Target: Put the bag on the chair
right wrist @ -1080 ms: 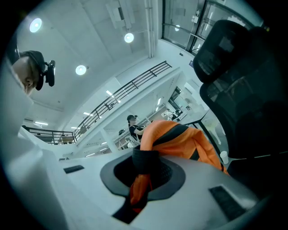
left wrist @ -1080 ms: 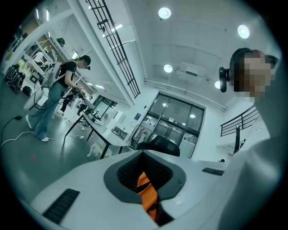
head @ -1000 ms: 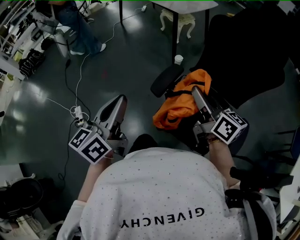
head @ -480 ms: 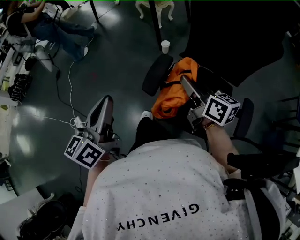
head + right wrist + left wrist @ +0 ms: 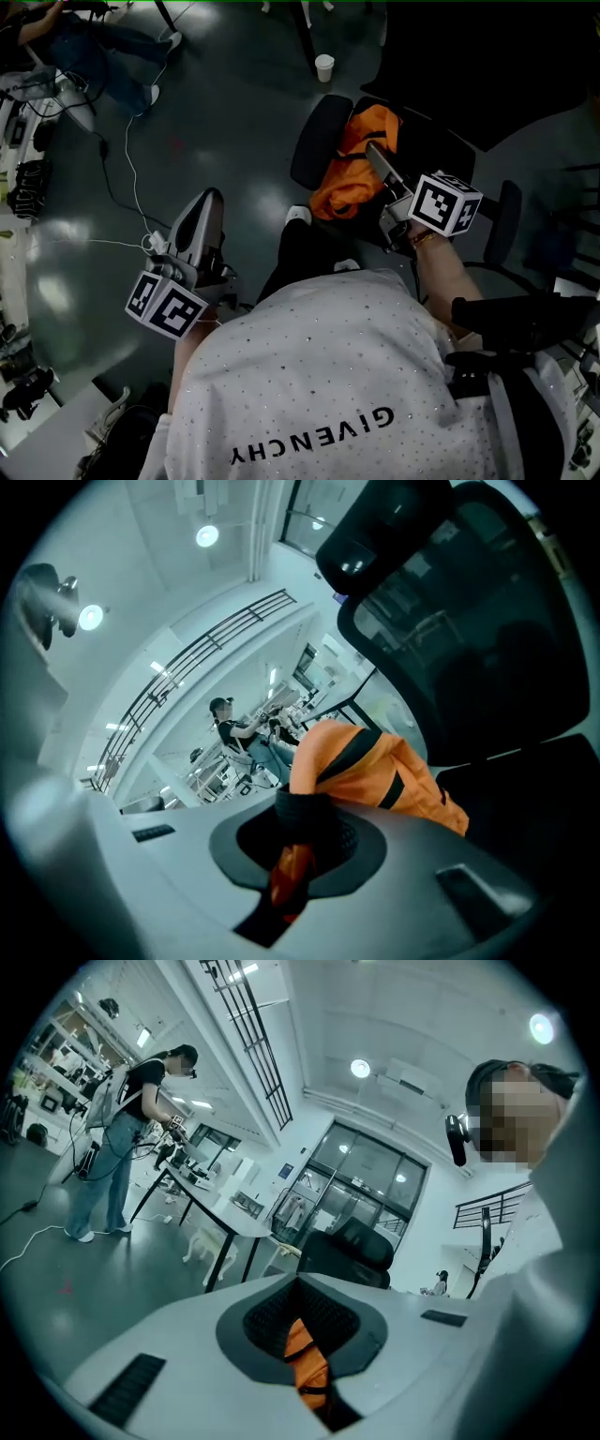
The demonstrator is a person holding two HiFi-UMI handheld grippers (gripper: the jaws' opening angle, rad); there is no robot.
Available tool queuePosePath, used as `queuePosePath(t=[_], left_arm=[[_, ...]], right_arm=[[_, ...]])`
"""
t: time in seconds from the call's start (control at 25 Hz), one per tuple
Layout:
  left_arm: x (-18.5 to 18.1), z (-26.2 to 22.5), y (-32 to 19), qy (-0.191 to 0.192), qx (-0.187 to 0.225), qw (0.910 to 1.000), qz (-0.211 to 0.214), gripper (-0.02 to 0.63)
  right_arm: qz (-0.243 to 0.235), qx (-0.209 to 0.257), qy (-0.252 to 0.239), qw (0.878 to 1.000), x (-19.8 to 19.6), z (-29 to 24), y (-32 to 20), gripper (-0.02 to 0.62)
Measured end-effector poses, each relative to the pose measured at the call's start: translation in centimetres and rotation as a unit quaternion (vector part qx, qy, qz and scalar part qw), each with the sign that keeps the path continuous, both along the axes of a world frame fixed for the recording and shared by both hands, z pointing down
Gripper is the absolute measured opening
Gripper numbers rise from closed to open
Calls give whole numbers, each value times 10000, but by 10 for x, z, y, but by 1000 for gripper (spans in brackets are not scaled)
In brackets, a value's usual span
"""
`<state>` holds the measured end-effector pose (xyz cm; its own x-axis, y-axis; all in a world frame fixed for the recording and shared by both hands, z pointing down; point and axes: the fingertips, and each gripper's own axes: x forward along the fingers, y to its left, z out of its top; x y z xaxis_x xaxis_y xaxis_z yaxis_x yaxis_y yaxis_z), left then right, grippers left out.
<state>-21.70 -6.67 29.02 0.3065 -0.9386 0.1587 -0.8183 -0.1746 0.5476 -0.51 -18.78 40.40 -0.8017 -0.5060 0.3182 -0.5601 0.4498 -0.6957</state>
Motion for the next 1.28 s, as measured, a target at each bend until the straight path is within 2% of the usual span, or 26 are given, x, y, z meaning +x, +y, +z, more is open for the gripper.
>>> queuePosePath(t=[0.28, 0.56, 0.72, 0.96, 1.28], left_arm=[[-13, 15, -7, 49, -176, 9998, 114, 2], [-27, 18, -10, -104, -295, 9995, -92, 2], [-23, 16, -13, -138, -254, 9996, 12, 2], [-18, 17, -14, -226, -345, 9991, 121, 2], [-24, 24, -18, -264, -463, 9985, 156, 2]], right_arm=[[124, -337, 80, 9993, -17, 33, -4, 28], [97, -612, 213, 9979, -19, 50, -10, 28], [149, -693, 308, 9970, -15, 61, -10, 28], [329, -997, 93, 9944, -15, 67, -11, 28], [587, -1297, 200, 9896, -6, 94, -12, 29]])
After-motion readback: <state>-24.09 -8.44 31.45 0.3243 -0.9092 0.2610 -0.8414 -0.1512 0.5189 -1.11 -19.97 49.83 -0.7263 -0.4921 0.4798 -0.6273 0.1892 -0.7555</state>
